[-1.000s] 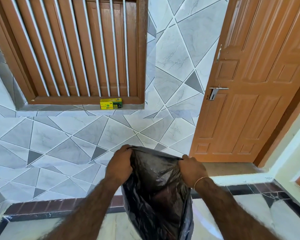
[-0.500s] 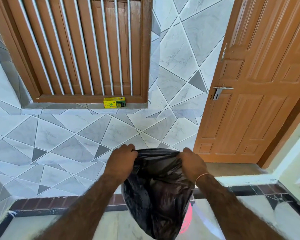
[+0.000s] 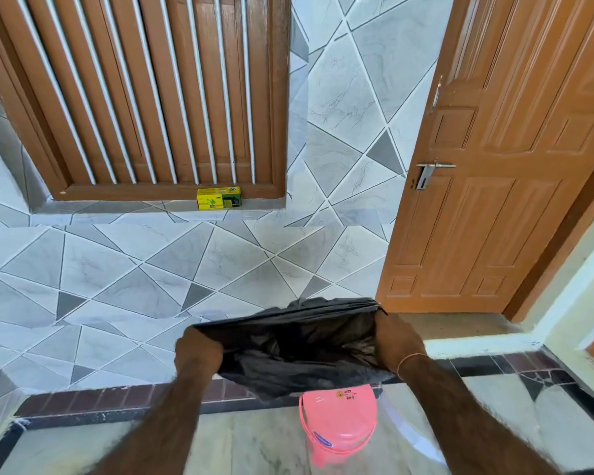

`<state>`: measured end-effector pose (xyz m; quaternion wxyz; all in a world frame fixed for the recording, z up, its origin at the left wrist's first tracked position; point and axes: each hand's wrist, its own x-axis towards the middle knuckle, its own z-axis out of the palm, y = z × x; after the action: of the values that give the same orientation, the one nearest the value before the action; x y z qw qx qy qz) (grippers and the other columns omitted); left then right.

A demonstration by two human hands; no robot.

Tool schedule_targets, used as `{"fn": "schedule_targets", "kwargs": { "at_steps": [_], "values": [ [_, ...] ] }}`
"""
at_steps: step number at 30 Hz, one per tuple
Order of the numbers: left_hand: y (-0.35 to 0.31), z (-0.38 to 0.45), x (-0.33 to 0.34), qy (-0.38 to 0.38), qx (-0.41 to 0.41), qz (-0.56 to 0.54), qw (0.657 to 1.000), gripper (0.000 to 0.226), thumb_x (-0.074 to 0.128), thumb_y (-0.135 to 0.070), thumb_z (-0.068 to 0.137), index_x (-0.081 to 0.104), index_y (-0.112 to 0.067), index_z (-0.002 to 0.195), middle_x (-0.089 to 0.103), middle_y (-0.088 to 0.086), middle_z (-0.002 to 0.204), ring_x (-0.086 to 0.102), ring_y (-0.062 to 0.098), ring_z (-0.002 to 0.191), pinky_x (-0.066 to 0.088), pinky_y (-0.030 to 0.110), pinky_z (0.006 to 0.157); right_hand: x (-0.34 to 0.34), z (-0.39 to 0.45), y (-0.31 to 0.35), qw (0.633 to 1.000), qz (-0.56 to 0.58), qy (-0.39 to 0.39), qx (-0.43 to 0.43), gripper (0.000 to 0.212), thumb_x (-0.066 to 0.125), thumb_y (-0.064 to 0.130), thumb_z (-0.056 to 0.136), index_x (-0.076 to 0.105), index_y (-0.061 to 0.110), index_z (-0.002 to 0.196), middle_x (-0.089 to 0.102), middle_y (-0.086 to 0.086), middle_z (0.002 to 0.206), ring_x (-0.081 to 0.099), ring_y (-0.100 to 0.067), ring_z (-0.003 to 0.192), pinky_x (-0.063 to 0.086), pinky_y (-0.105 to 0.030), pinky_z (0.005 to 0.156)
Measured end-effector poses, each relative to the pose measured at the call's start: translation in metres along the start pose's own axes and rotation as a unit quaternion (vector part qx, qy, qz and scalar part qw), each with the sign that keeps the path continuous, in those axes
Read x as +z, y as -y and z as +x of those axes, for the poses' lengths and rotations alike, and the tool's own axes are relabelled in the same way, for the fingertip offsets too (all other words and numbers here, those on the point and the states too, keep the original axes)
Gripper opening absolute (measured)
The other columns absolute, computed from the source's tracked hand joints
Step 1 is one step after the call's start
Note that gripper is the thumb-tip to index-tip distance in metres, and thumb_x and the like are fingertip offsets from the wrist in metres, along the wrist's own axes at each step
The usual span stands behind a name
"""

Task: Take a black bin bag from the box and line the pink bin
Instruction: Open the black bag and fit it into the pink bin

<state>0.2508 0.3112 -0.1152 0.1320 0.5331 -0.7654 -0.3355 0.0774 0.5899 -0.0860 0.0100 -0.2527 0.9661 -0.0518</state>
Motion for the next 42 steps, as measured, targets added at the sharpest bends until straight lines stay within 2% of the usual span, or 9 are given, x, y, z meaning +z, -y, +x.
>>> {"fn": "schedule_targets", "kwargs": {
  "at_steps": [4,10,12,14,16,20,29,36,42],
  "values": [
    [-0.016,-0.008,0.011,0.075,0.144,0.12,0.979,0.046,0.06,-0.03,0.081,0.049,-0.01,0.121,0.064,0.016,0.119,0.062,0.038,0.108,0.051,0.043,0.092,-0.01,0.005,0.002,0.995,0.088,-0.003,0.057,0.031,0.047,0.014,0.093,0.047,0.009,0.124,0.064,-0.02,0.116,0.062,-0.039,0.106,0.05,-0.041,0.087],
    [-0.079,-0.03,-0.011,-0.208,0.309,-0.054,0.927,0.028,0.047,-0.019,0.093,0.047,-0.01,0.12,0.054,0.019,0.12,0.057,0.042,0.102,0.049,0.051,0.085,-0.046,0.017,0.004,0.957,0.173,-0.214,0.095,0.023,0.049,0.004,0.092,0.057,-0.001,0.112,0.063,-0.026,0.107,0.064,-0.043,0.095,0.053,-0.047,0.08],
    [-0.043,-0.03,0.016,-0.041,0.303,0.172,0.936,0.03,0.036,-0.022,0.098,0.051,-0.009,0.121,0.056,0.019,0.119,0.057,0.038,0.108,0.047,0.046,0.089,-0.012,0.007,-0.007,0.974,0.203,-0.05,0.09,0.022,0.046,0.011,0.096,0.057,0.007,0.115,0.065,-0.017,0.111,0.068,-0.029,0.096,0.057,-0.04,0.082],
    [0.008,-0.032,0.042,0.165,0.201,0.368,0.893,0.038,0.038,-0.02,0.096,0.045,-0.011,0.132,0.052,0.013,0.129,0.056,0.033,0.117,0.046,0.041,0.098,0.028,-0.005,-0.025,0.969,0.188,0.116,0.11,0.029,0.038,0.016,0.099,0.055,0.01,0.122,0.061,-0.015,0.123,0.065,-0.024,0.107,0.054,-0.035,0.091],
    [0.028,-0.026,0.055,0.195,0.203,0.406,0.869,0.044,0.044,-0.015,0.09,0.042,-0.013,0.134,0.045,0.009,0.133,0.054,0.029,0.119,0.045,0.038,0.101,0.059,-0.014,-0.049,0.966,0.134,0.174,0.138,0.038,0.036,0.022,0.1,0.052,0.007,0.131,0.056,-0.017,0.134,0.056,-0.031,0.121,0.045,-0.037,0.101],
    [0.014,-0.021,0.058,0.201,0.221,0.362,0.883,0.038,0.043,-0.013,0.088,0.047,-0.009,0.126,0.046,0.01,0.126,0.057,0.03,0.115,0.047,0.038,0.098,0.083,-0.029,-0.08,0.956,0.053,0.272,0.097,0.042,0.046,0.029,0.091,0.052,0.015,0.13,0.062,-0.011,0.129,0.06,-0.029,0.116,0.046,-0.031,0.091],
    [-0.031,-0.042,0.09,0.168,0.195,0.198,0.946,0.04,0.051,-0.002,0.079,0.057,-0.001,0.118,0.057,0.021,0.123,0.05,0.035,0.119,0.043,0.033,0.096,0.085,0.012,-0.12,0.968,0.184,0.16,0.067,0.042,0.059,0.026,0.08,0.05,0.012,0.118,0.067,-0.013,0.113,0.064,-0.034,0.104,0.052,-0.039,0.087],
    [-0.072,-0.071,0.113,0.015,-0.054,-0.159,0.986,0.041,0.043,0.01,0.08,0.057,0.004,0.119,0.063,0.021,0.109,0.056,0.035,0.092,0.043,0.033,0.082,0.073,0.041,-0.126,0.919,0.376,0.084,0.084,0.031,0.059,0.021,0.093,0.058,0.008,0.121,0.063,-0.007,0.103,0.056,-0.023,0.08,0.043,-0.022,0.062],
    [-0.085,-0.06,0.116,-0.025,-0.121,-0.215,0.969,0.033,0.045,-0.002,0.078,0.062,0.001,0.106,0.065,0.026,0.11,0.059,0.044,0.099,0.051,0.049,0.092,0.056,0.045,-0.138,0.946,0.299,0.042,0.119,0.038,0.044,0.0,0.087,0.055,0.006,0.123,0.065,-0.02,0.108,0.061,-0.041,0.1,0.049,-0.039,0.088]
  ]
}}
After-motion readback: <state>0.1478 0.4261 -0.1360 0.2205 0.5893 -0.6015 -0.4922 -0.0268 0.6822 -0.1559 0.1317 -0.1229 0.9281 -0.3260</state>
